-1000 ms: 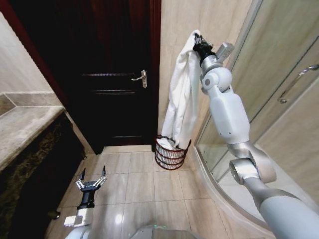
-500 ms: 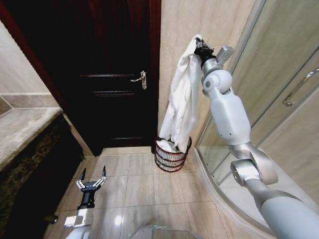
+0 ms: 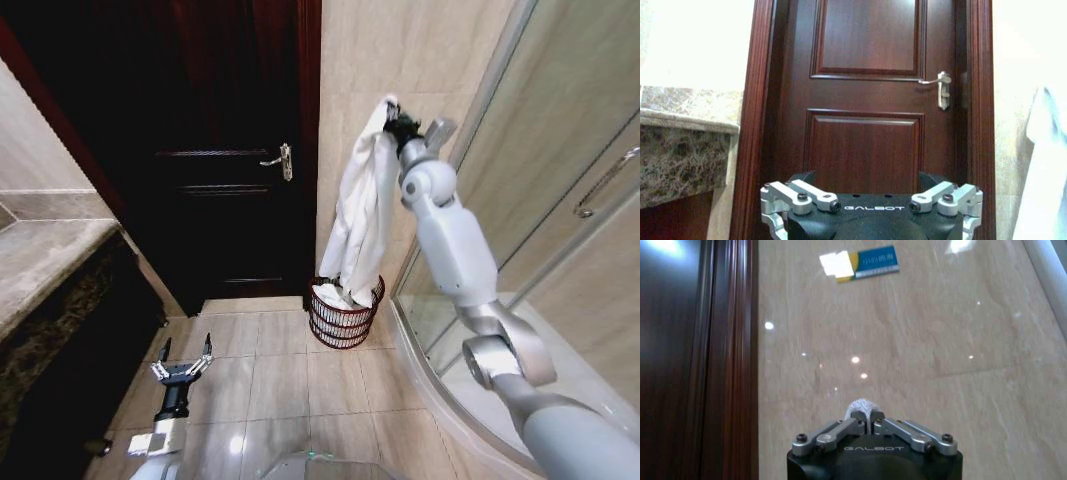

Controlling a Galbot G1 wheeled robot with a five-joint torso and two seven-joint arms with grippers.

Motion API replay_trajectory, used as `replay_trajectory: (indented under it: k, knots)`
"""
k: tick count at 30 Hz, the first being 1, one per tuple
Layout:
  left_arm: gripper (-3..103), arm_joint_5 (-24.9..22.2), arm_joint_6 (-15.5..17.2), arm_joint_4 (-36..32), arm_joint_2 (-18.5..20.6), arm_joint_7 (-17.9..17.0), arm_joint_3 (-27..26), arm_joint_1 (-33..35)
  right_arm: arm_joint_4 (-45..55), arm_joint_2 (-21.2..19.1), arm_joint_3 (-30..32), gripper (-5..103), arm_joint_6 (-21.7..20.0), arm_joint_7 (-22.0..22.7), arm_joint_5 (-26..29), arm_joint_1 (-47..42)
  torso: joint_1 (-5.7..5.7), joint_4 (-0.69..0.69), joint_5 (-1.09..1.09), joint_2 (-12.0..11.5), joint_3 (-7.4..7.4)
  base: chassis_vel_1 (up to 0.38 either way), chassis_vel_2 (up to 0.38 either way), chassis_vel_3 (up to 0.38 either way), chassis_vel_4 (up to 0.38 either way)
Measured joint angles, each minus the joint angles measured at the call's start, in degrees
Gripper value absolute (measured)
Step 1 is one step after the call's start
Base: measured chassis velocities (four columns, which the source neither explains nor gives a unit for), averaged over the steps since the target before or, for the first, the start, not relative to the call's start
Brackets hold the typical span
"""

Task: Discard the used towel into the hamper.

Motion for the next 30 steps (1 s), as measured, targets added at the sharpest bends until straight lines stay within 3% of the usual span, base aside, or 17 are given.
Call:
replay_trajectory:
  k: [12,30]
  knots:
    - [100,0.1,-0.3,0.1,-0.4,0.0,-0.1,0.0,0.8,1.8,0.4,2,1.0,-0.5,-1.8,-7.5,0.0,0.01,-0.01,0.0,0.0,0.0,0.0,0.0,0.0]
    - [100,1.2,-1.3,0.5,-1.3,-0.1,0.3,0.3,-2.0,5.8,2.5,2,5.6,-3.7,-7.5,-23.1,0.0,0.01,-0.01,0.0,-0.01,0.0,0.0,0.0,0.0]
